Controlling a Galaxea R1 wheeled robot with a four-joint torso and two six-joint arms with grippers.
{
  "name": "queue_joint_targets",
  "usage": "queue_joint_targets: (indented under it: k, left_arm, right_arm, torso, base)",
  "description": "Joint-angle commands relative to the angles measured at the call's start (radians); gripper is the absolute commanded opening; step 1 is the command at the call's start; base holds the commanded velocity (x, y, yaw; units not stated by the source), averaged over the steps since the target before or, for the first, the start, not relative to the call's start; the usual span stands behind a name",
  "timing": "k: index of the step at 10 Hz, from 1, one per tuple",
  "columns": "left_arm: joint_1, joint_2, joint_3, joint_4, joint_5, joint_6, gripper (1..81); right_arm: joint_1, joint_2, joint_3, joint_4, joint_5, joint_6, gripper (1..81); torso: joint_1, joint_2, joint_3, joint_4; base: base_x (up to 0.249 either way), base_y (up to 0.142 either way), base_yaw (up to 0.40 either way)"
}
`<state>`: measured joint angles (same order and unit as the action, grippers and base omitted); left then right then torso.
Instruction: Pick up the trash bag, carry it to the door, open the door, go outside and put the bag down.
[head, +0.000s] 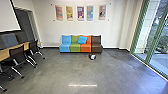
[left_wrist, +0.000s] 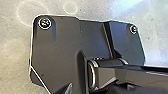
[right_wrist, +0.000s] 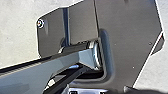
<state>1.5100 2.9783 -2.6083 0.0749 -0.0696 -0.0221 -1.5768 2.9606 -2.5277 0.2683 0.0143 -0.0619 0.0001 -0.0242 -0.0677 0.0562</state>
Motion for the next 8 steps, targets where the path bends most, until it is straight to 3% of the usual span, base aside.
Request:
queue_joint_targets:
  k: [1, 8]
  left_arm:
    - [-0.043, -0.001, 0.005, 0.011, 0.054, 0.008, 81.1]
    - [-0.043, 0.001, 0.005, 0.013, 0.053, 0.010, 81.1]
  right_arm:
    - [0.031, 0.002, 0.014, -0.011, -0.069, -0.009, 81.1]
    - [0.022, 0.002, 0.012, -0.023, -0.056, -0.009, 81.1]
  torso:
    - [0.000, 0.000, 0.000, 0.000]
    - [0.001, 0.000, 0.000, 0.000]
  base:
    - [0.146, 0.000, 0.000]
    - [0.178, 0.000, 0.000]
